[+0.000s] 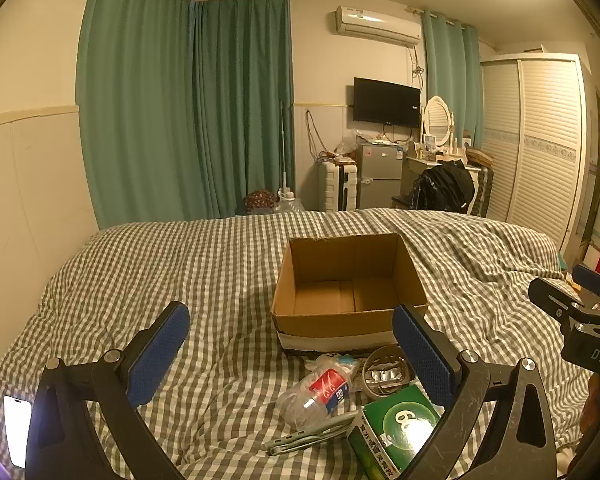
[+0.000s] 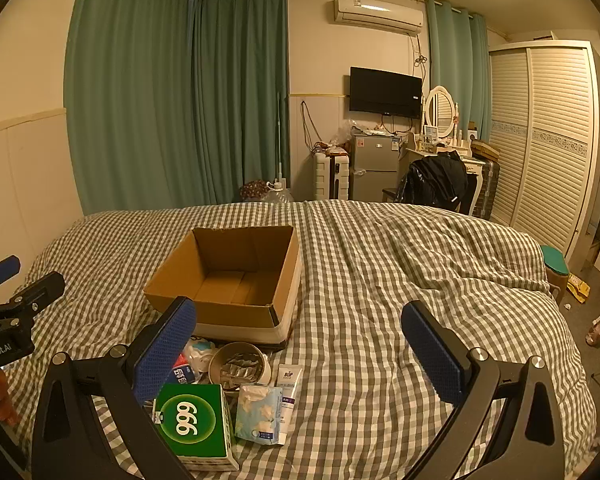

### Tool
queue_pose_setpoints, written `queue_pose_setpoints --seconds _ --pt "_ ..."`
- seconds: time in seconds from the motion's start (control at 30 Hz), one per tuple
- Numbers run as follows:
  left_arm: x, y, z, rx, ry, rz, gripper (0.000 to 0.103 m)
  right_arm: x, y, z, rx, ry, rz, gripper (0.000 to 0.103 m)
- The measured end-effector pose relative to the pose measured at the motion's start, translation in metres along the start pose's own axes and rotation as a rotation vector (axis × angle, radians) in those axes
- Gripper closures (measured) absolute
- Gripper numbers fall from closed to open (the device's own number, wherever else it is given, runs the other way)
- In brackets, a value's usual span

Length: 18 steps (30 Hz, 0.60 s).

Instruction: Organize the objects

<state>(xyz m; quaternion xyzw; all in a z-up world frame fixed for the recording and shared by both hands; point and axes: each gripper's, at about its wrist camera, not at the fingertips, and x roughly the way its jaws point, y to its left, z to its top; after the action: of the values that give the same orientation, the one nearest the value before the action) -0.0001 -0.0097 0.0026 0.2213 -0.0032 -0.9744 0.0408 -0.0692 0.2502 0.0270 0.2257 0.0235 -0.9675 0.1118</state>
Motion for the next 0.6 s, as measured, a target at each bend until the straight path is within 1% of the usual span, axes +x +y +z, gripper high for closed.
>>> queue_pose_setpoints --seconds 0.6 --pt "0.0028 0.0014 -0.0044 -0.007 0.016 0.010 0.000 -0.0025 0.0020 0.0012 -0.001 0.001 -0.005 0.000"
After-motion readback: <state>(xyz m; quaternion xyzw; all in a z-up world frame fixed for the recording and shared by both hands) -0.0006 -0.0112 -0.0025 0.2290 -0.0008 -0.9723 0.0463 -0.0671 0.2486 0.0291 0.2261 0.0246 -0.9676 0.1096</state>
